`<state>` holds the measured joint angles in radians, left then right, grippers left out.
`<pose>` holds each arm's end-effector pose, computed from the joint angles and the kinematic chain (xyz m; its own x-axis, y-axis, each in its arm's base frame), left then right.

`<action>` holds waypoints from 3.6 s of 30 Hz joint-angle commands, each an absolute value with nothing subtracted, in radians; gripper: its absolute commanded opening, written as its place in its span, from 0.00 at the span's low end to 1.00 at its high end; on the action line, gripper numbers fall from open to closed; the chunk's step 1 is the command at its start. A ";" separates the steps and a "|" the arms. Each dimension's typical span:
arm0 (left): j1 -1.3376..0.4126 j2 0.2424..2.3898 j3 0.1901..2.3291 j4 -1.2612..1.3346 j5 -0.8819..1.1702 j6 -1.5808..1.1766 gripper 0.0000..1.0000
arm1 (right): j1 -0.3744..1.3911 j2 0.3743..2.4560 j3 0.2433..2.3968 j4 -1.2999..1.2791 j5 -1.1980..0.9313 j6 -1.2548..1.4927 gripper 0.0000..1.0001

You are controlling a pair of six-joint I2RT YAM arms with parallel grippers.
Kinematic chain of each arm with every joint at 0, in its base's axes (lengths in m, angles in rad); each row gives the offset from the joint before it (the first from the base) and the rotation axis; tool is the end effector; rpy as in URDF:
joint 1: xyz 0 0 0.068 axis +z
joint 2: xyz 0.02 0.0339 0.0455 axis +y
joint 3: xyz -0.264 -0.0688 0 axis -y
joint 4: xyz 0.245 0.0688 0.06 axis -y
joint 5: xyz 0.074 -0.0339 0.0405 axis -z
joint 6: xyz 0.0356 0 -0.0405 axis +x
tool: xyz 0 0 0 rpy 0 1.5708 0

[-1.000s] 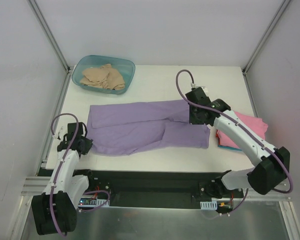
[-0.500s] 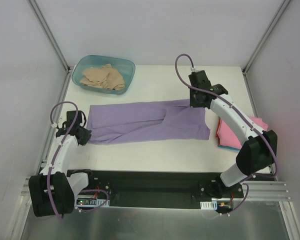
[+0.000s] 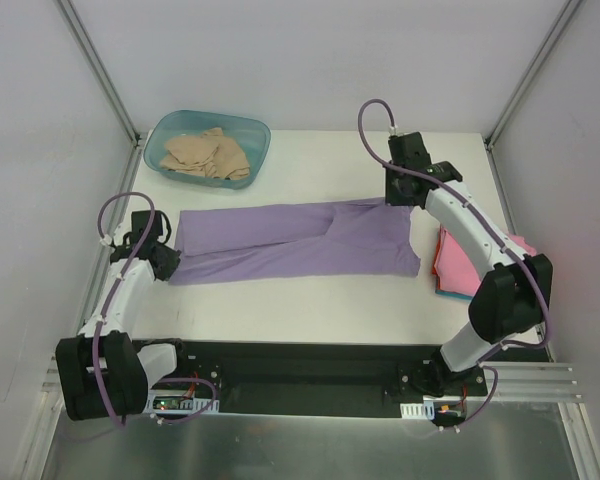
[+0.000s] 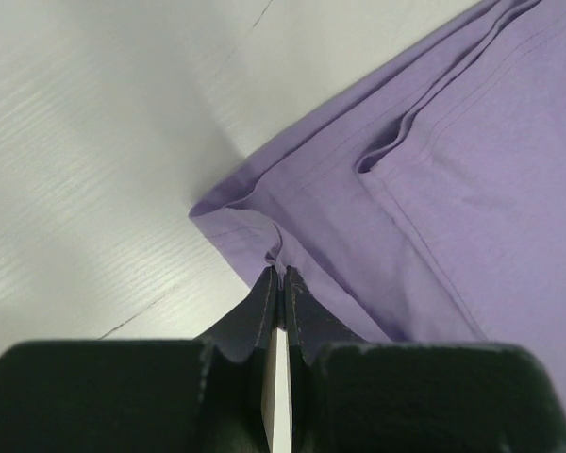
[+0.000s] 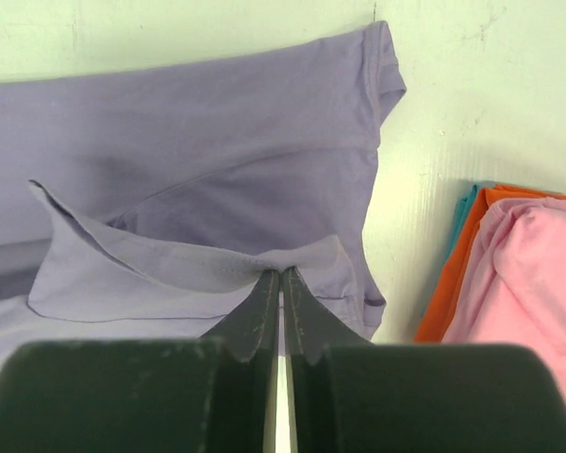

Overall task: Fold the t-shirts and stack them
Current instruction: Fold the other side of the tshirt into a rectangle, then rotate the tshirt 90 degrees

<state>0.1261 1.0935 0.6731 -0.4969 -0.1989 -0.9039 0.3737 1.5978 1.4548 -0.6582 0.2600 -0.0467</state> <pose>0.2105 0.0338 0.2163 -0.2967 -0.8140 -0.4993 -0.7689 0.5137 -0.3807 0.3325 0.1206 0.3240 -0.6592 -0.3069 -0.6865 -0.2173 0.9517 -0.2169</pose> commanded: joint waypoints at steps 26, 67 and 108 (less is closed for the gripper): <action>0.132 1.359 0.899 -0.466 -0.178 -0.825 0.99 | 0.317 1.922 1.746 -0.652 0.151 -0.098 0.99; -0.630 0.974 0.521 -0.350 0.270 -0.967 0.99 | 0.215 2.173 2.043 -0.542 -0.376 0.006 0.97; -0.824 1.492 0.707 -0.064 0.265 -1.068 0.99 | 0.284 2.497 2.254 -0.701 -0.242 -0.121 0.97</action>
<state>-0.7448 1.3922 0.6209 -0.0822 0.2798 -1.0389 0.3054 2.3859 2.0617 -0.6907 -0.2821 0.0357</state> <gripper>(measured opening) 0.993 0.969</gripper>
